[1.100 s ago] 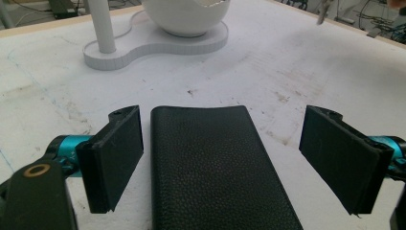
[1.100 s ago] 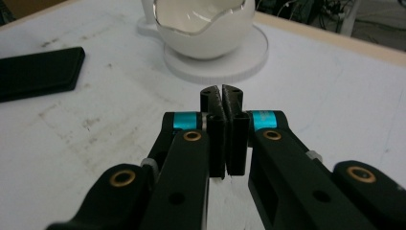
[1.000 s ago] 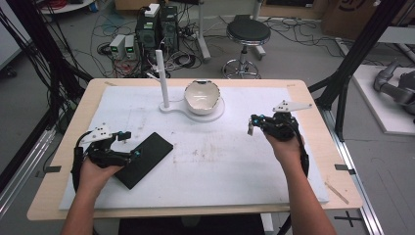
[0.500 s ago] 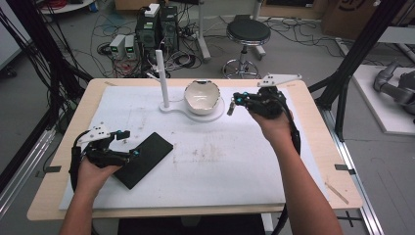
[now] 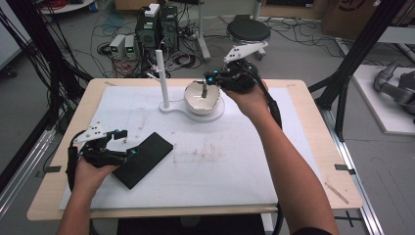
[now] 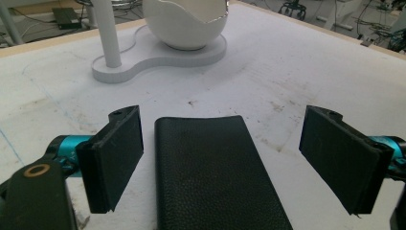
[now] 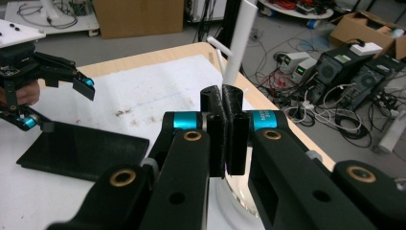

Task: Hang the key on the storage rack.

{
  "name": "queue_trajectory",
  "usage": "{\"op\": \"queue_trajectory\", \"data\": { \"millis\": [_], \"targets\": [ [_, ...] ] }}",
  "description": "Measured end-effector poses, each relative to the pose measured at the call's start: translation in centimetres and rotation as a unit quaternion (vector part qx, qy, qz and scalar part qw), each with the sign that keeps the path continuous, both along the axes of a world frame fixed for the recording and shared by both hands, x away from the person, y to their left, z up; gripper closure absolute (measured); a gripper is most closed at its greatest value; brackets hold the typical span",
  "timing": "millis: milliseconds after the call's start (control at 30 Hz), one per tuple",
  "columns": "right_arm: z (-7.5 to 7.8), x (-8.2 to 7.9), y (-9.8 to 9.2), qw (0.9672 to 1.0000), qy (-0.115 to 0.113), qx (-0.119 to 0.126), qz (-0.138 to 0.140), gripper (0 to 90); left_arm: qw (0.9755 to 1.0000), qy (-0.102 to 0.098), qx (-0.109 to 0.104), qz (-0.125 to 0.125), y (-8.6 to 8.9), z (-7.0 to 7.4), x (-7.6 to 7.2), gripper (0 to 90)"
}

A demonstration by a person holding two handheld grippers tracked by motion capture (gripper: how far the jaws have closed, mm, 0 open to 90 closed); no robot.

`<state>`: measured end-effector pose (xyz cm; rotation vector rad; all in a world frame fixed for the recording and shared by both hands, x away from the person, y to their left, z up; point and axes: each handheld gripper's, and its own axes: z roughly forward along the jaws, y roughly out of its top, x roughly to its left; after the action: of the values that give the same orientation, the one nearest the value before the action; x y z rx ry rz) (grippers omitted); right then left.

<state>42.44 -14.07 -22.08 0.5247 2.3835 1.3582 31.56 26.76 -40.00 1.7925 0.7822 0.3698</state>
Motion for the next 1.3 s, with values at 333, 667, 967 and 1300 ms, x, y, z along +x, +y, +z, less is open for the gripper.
{"op": "queue_trajectory", "data": {
  "millis": [333, 667, 967, 1300],
  "targets": [
    [0.8, 2.0, 5.3, 0.9995, 0.000, -0.015, 0.029, 90.0, 0.9999, -0.002, 0.010, 0.002, 0.4, 0.0, -0.4, 15.2],
    [0.2, 4.3, 10.0, 0.9984, 0.011, -0.028, 0.048, 90.0, 0.9998, 0.001, 0.008, 0.016, 1.7, -0.2, -1.3, 15.1],
    [-1.4, 6.7, 13.3, 0.9982, 0.025, -0.039, 0.039, 90.0, 0.9996, -0.001, 0.004, 0.028, 2.7, -0.1, -2.0, 15.2],
    [-2.3, 8.2, 15.1, 0.9975, 0.023, -0.061, 0.026, 90.0, 0.9995, 0.000, 0.000, 0.033, 3.2, -0.2, -2.0, 15.1]
  ]
}}
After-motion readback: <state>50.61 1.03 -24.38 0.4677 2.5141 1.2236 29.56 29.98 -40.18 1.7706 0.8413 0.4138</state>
